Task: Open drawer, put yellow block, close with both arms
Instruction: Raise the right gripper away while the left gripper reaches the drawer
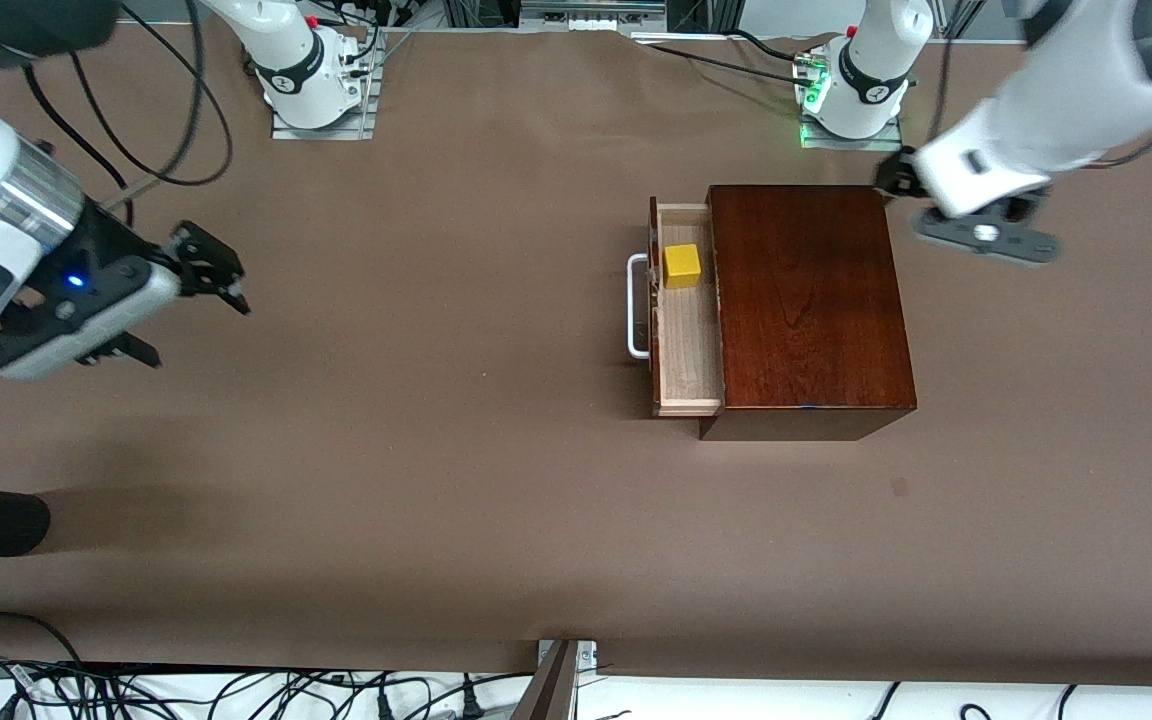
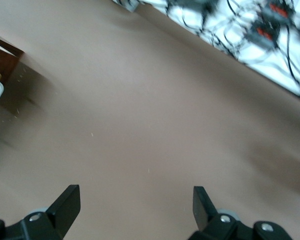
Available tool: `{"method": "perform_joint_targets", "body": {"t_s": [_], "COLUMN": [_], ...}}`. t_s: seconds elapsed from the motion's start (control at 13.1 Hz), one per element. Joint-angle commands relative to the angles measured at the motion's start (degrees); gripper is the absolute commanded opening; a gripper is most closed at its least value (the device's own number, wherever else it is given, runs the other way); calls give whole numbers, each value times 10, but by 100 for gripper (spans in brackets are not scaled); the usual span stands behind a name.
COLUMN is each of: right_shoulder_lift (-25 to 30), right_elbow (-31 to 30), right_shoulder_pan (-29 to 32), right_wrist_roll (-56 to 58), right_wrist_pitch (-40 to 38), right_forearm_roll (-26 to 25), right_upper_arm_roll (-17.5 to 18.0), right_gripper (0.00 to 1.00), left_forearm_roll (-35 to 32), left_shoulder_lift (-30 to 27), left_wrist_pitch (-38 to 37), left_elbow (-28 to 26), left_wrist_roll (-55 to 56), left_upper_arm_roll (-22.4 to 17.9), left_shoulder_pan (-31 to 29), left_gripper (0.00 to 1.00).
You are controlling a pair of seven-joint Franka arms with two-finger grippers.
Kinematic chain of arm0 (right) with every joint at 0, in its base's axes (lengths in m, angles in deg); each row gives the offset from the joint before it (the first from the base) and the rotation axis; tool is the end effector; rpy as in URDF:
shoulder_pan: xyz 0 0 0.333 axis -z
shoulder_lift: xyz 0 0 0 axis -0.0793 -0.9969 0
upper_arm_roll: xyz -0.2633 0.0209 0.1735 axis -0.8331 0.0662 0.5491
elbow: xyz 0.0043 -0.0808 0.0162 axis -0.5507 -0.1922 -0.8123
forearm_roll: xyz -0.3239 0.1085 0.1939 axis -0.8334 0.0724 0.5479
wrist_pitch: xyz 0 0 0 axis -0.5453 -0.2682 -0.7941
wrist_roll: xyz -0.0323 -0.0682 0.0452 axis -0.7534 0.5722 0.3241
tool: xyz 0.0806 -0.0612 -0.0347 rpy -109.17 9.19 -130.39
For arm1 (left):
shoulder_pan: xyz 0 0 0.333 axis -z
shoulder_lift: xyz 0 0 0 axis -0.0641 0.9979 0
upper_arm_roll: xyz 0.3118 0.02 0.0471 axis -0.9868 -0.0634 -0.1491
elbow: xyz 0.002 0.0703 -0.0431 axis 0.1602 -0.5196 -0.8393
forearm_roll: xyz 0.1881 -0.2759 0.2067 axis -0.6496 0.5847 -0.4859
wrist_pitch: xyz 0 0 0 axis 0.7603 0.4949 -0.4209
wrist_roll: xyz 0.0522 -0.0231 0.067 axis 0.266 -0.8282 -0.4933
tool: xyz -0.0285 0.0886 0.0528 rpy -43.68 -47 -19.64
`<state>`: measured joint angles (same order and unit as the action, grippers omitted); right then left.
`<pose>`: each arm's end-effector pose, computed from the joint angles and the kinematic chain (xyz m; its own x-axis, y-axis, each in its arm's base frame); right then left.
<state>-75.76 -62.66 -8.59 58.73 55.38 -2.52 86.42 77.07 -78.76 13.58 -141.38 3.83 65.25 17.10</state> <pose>0.6313 0.1372 0.6497 0.8634 0.4869 0.1324 0.4969 -0.8660 -0.0562 0.5055 -0.1878 0.5540 0.8916 -0.3360 -0.3037 -0.3526 -0.9358 0.0000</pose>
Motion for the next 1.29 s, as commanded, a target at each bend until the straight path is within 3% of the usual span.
{"method": "perform_joint_targets", "body": {"t_s": [0.0, 0.15, 0.23, 0.61, 0.91, 1.22], "right_shoulder_lift": [129, 203, 213, 204, 197, 183], "right_elbow": [-202, -338, -373, -382, -367, -331], "right_shoulder_pan": [-2, -1, -2, -1, -1, -7], "right_wrist_roll": [-18, -37, -40, -116, -114, -113], "right_wrist_pitch": [37, 107, 135, 130, 133, 119], "right_forearm_roll": [22, 10, 1, -6, -6, -36], "right_upper_arm_roll": [-50, -68, -72, -115, -126, -121], "right_gripper": [100, 100, 100, 100, 100, 100], "left_forearm_roll": [8, 17, 17, 39, 50, 54], "left_shoulder_lift": [68, 140, 167, 241, 284, 300], "left_wrist_pitch": [-10, 12, 34, 176, 228, 246], "left_elbow": [59, 135, 152, 154, 152, 154], "left_wrist_roll": [-16, -98, -130, -218, -221, -201], "left_upper_arm_roll": [18, 32, 33, 71, 86, 92], "left_shoulder_pan": [65, 113, 137, 163, 167, 213], "left_gripper": [100, 100, 100, 100, 100, 100]}}
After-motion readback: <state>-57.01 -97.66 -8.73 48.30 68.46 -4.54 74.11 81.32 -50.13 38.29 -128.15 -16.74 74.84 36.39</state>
